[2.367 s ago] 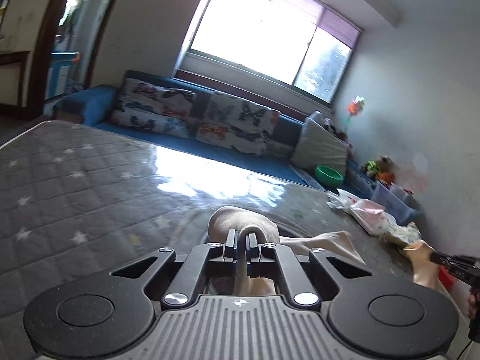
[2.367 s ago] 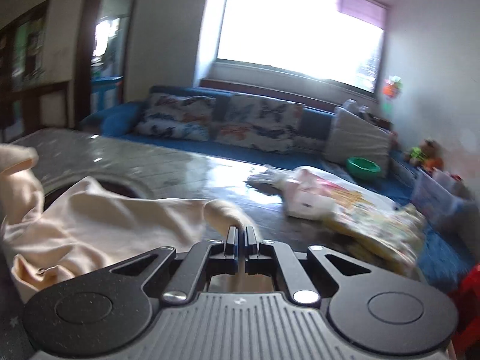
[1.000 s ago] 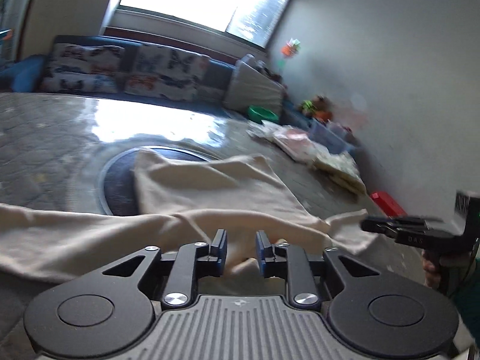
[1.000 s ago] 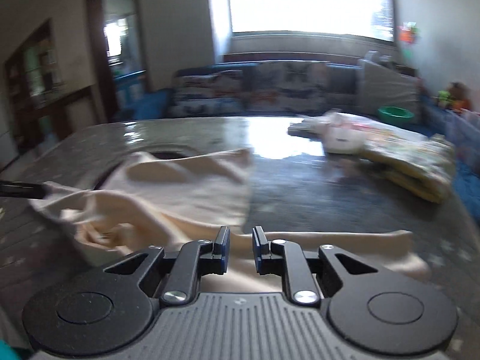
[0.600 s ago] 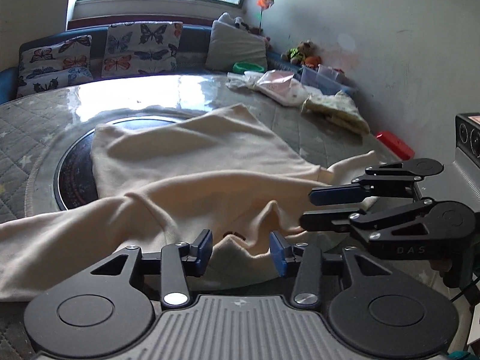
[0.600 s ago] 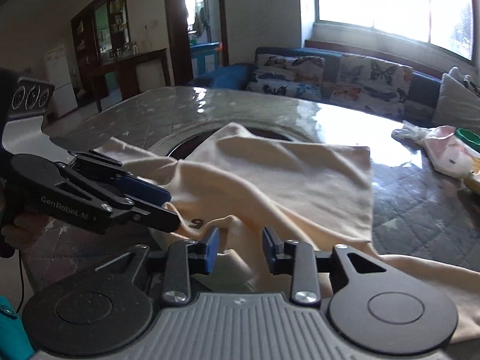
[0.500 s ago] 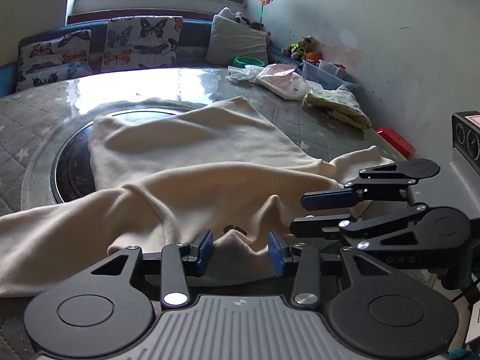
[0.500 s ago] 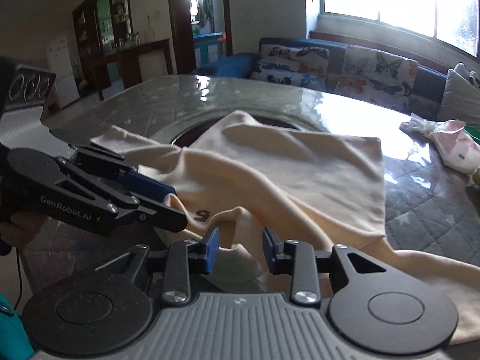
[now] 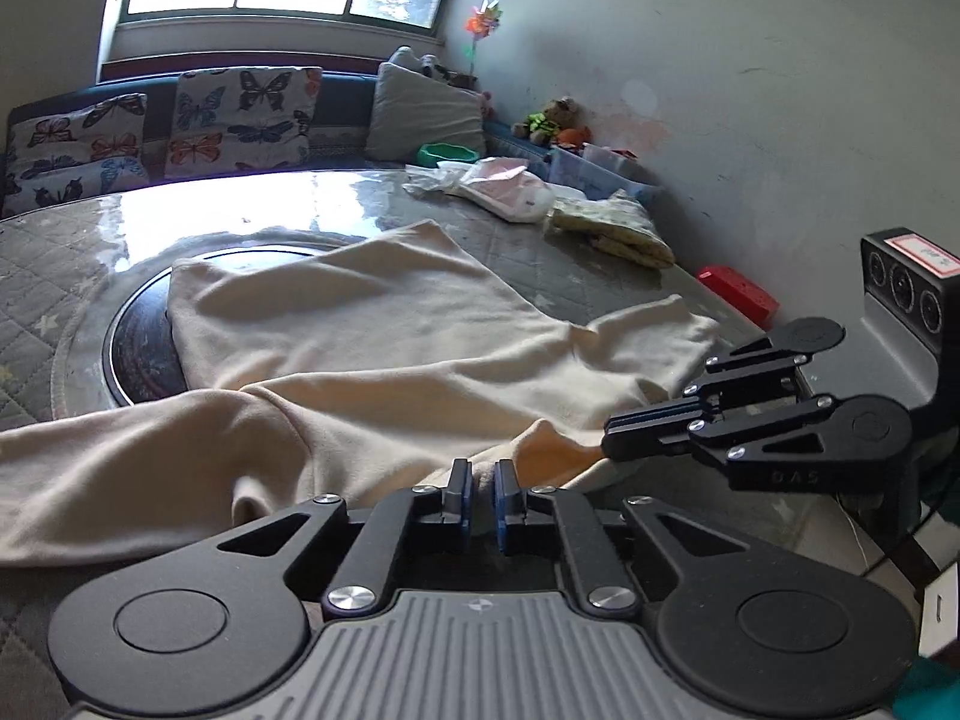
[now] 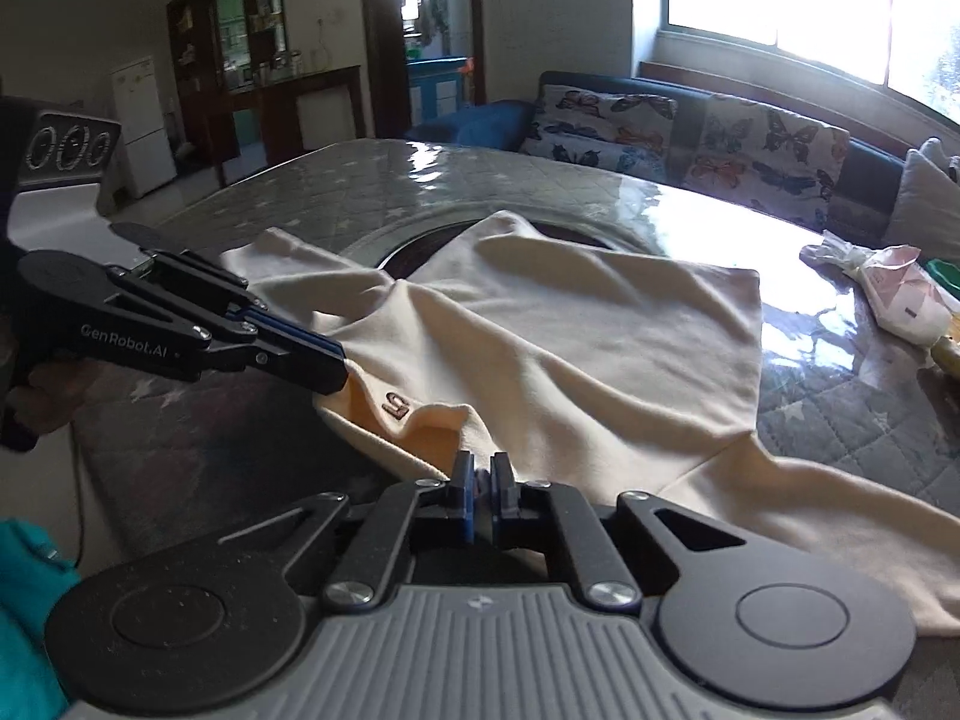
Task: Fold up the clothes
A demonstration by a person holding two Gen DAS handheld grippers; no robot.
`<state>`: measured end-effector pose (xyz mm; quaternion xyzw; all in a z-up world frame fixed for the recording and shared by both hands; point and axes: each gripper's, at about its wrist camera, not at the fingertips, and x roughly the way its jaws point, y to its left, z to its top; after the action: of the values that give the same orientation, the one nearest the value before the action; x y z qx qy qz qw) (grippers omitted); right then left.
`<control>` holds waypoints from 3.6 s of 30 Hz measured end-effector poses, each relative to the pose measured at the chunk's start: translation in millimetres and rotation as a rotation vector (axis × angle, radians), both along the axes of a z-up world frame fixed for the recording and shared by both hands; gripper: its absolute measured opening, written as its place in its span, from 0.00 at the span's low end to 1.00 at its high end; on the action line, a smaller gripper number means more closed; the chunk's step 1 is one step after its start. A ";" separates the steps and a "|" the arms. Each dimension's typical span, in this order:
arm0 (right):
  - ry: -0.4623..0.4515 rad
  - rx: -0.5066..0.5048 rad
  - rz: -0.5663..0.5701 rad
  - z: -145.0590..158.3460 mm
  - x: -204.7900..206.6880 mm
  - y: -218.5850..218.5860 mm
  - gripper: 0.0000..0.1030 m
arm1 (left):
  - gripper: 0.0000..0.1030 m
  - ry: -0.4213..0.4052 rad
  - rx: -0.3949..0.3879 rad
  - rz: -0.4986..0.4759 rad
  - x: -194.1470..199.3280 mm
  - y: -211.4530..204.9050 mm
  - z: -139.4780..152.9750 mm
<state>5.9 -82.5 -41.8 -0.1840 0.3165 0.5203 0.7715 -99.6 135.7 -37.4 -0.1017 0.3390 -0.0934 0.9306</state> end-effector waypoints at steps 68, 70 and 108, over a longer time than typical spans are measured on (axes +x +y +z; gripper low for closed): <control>0.075 0.003 0.313 -39.0 -40.1 98.1 0.40 | 0.08 -0.049 0.058 0.986 -111.5 175.4 2.6; 0.074 0.003 0.328 -36.1 -42.0 97.4 0.40 | 0.05 -0.051 0.053 1.001 -118.7 175.0 3.3; 0.164 0.052 0.272 -37.4 -32.7 75.8 0.42 | 0.11 0.103 -0.071 0.369 89.8 95.1 -24.8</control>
<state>-26.7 -6.7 -79.2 -0.1618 0.3370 0.6414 0.6700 -9.8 230.9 -62.2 -0.1996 0.3581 0.0721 0.9092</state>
